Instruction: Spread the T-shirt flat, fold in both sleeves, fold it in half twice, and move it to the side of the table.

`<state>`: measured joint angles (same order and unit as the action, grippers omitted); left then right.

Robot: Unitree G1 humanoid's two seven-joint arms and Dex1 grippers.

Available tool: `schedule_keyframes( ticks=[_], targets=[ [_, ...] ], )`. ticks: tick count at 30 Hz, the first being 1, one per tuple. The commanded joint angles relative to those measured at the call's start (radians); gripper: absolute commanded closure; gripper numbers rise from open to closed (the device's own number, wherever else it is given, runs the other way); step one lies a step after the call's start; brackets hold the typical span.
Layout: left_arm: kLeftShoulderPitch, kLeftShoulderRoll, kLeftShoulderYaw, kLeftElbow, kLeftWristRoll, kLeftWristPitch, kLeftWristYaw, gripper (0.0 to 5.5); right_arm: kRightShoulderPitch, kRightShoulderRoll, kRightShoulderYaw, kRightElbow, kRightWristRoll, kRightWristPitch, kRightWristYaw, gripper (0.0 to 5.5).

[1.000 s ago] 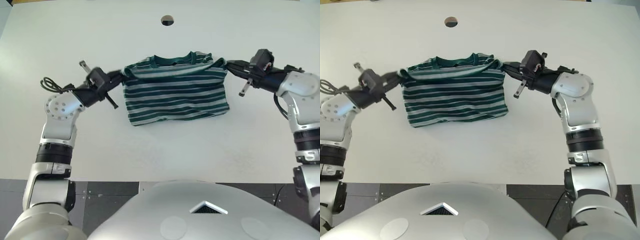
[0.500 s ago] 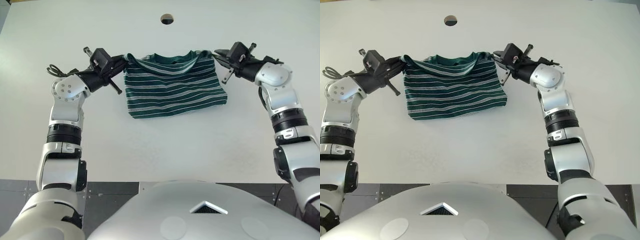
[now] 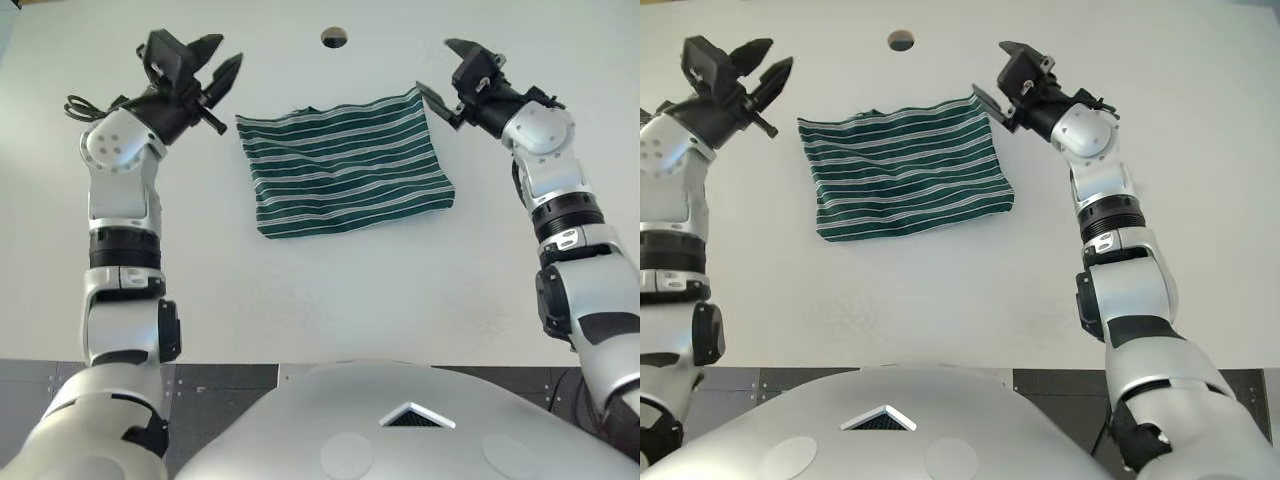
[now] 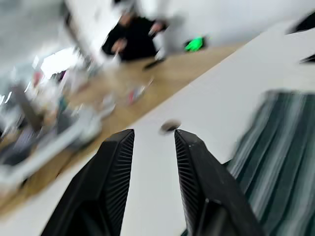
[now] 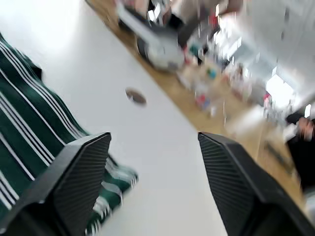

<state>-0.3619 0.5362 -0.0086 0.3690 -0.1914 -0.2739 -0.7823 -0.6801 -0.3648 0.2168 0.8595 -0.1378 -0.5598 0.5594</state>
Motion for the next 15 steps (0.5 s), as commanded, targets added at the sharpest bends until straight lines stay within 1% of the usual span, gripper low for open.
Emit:
schedule_keyframes(
  ticks=[1, 3, 5, 7, 9, 11, 13, 15],
  targets=[
    [0.134, 0.061, -0.148, -0.119, 0.250, -0.222, -0.014, 3.98, 0.004, -0.039, 0.062, -0.042, -0.109, -0.114, -0.011, 2.21],
    [0.150, 0.108, -0.233, -0.086, 0.464, -0.356, 0.039, 3.98, -0.009, -0.063, 0.117, -0.017, -0.217, -0.147, -0.058, 2.21],
    [0.115, 0.182, -0.326, 0.000, 0.725, -0.470, 0.140, 3.98, -0.037, -0.098, 0.194, 0.003, -0.348, -0.166, -0.085, 2.21],
    [0.063, 0.234, -0.390, 0.043, 0.922, -0.557, 0.245, 3.98, -0.070, -0.121, 0.261, 0.022, -0.446, -0.181, -0.086, 2.21],
    [-0.026, 0.275, -0.479, 0.054, 1.177, -0.593, 0.439, 3.98, -0.058, -0.139, 0.309, 0.020, -0.462, -0.187, 0.027, 2.21],
    [-0.123, 0.297, -0.575, 0.070, 1.391, -0.599, 0.614, 3.98, 0.002, -0.178, 0.354, -0.043, -0.434, -0.180, 0.204, 2.21],
    [-0.204, 0.296, -0.652, 0.103, 1.521, -0.590, 0.737, 3.98, 0.056, -0.218, 0.383, -0.135, -0.381, -0.152, 0.370, 2.21],
    [-0.323, 0.265, -0.773, 0.162, 1.681, -0.569, 0.912, 3.98, 0.130, -0.250, 0.418, -0.334, -0.212, -0.060, 0.582, 2.21]
  ],
)
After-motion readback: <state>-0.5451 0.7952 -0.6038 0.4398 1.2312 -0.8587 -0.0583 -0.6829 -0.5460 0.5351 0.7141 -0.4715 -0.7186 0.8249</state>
